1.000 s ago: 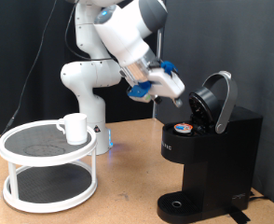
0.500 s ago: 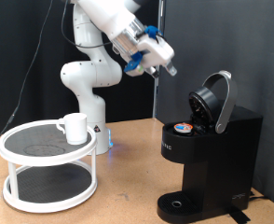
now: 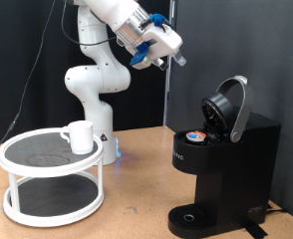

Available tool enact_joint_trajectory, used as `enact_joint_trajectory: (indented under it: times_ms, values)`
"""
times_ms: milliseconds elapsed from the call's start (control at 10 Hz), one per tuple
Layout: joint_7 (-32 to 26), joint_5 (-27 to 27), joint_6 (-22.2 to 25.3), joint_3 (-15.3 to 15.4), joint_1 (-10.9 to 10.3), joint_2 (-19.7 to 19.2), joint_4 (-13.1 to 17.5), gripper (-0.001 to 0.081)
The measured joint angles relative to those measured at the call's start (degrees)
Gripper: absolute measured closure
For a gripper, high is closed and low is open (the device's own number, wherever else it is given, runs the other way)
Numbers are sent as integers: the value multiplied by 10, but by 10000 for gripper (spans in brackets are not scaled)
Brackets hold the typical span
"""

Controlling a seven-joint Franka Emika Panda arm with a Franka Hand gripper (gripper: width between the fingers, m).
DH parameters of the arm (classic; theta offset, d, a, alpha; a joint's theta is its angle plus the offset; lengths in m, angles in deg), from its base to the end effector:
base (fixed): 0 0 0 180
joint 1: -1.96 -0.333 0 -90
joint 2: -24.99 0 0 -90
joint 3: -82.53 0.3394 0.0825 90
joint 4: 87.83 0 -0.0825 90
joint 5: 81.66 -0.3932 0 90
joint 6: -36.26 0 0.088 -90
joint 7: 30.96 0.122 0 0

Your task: Make a cup of coffee with the keurig machine

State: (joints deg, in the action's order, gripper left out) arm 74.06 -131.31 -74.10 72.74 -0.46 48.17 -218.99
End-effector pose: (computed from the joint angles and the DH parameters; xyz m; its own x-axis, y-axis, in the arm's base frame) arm 0.4477 -0.0017 0.5459 -0.5353 -0.4515 -0.7139 -0.8138 0.5020 0.2928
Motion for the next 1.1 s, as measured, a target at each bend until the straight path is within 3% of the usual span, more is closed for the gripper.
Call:
enact_joint_trajectory:
  times_ms: [300, 700, 800, 1100]
  values:
    - [-9, -64, 3, 4, -20, -26, 38, 72]
    - [45, -69, -40, 38, -28, -86, 97, 72]
    - [42, -69, -40, 38, -28, -86, 96, 72]
    - [61, -79, 45, 23, -27, -93, 115, 72]
